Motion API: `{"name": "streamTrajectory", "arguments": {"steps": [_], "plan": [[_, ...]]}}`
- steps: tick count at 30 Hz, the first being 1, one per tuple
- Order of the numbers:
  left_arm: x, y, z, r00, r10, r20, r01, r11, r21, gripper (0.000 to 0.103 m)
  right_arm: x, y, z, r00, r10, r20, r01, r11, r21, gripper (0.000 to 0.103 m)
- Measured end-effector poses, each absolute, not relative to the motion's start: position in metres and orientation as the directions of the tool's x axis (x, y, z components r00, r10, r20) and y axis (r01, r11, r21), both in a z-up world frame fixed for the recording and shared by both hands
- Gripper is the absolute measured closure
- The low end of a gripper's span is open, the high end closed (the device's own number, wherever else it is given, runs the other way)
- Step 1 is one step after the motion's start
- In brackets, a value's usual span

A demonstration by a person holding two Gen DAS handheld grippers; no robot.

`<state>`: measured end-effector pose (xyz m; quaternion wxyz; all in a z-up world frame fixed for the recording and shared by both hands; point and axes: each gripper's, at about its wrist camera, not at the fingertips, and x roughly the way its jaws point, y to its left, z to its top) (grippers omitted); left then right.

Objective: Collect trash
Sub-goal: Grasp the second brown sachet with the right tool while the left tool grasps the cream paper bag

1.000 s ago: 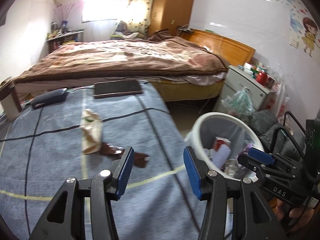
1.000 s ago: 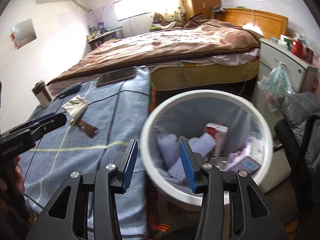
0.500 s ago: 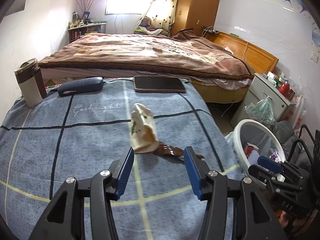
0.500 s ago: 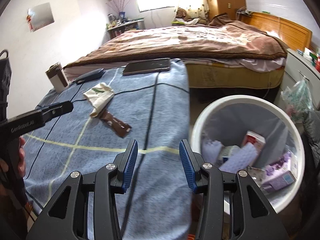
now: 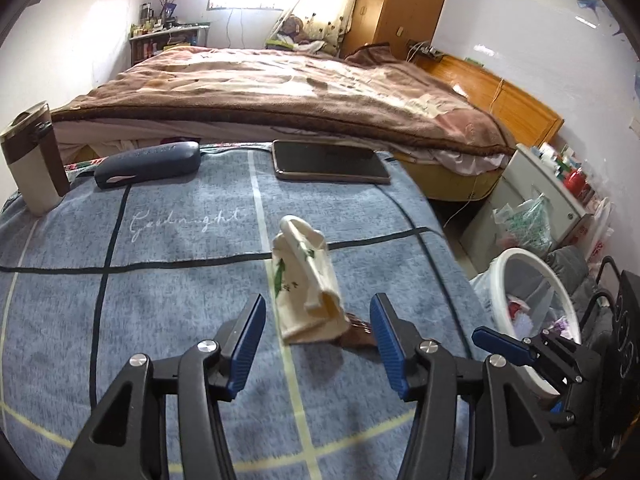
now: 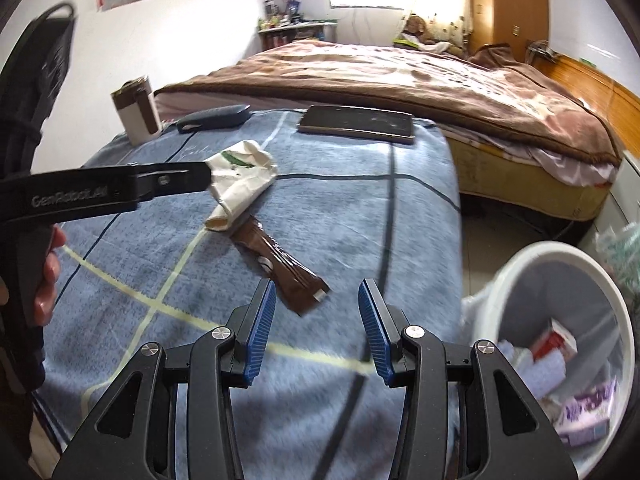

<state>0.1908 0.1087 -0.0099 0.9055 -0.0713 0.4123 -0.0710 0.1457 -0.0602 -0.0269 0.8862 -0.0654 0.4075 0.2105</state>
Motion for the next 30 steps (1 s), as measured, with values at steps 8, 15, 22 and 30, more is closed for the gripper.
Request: {"name": "streamTrajectory", "arguments": {"steps": [8,15,22,30], "plan": [[0.211,0.115,-0.022,0.625,-0.161,-0.764,0.059,0.986,-0.159,0.047,0.162,-0.036,-0.041,0.519,0.321,-0.792,-0.497,0.867,0.026,0.057],[0.218,0.119,-0.029,0.61,-0.178,-0.772,0.058,0.982,-0.18,0.047,0.166,-0.034,-0.044,0.496,0.343,-0.798,-0.503,0.862,0.058,0.057],[0.224,0.113,-0.033,0.601,-0.189,-0.776,0.066,0.98,-0.187,0.047,0.166,-0.039,-0.045,0.513,0.309,-0.801,-0.466,0.884,0.043,0.072],[0.229,0.108,-0.046,0.588,-0.197,-0.785,0.065,0.978,-0.197,0.047,0.169,-0.047,-0.045,0.529,0.291,-0.797,-0.409,0.91,0.061,0.079]]}}
